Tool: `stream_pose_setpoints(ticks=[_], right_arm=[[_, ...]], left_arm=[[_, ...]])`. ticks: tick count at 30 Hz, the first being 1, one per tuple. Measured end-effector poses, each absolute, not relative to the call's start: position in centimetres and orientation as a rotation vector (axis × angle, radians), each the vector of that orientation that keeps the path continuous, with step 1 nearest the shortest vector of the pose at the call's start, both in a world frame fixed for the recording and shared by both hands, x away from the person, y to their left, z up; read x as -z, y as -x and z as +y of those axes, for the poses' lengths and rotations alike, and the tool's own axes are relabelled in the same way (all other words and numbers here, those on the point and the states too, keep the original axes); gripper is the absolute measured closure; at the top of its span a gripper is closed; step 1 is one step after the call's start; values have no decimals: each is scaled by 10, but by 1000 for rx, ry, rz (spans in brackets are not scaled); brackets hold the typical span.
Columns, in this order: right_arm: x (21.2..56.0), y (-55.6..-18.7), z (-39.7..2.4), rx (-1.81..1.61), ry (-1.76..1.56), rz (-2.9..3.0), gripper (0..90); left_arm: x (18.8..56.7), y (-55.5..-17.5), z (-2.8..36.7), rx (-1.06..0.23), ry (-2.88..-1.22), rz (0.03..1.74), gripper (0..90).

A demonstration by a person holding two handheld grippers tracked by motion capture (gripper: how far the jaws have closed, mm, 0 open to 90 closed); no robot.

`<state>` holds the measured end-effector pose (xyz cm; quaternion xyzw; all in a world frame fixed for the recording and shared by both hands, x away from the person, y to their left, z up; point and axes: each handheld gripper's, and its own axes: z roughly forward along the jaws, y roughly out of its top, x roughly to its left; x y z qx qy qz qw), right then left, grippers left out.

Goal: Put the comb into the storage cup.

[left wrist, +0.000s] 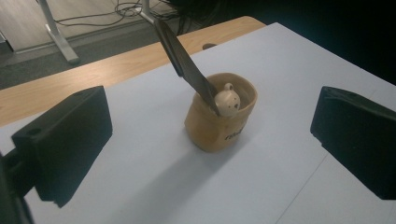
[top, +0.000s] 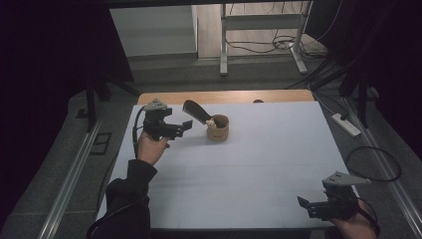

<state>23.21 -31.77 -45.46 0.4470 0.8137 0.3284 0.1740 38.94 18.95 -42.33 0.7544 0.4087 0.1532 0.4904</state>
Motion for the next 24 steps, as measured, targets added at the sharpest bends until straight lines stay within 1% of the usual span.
stream_pose_setpoints(ticks=[13,24], right_arm=[[454,-232,-318,-935,-1268,2299,0],[454,-231,-317,-926,-1266,2291,0]], left_arm=[[432,-380,188,-393,-1843,982,0],[435,-370,189,-354,-1862,1000,0]])
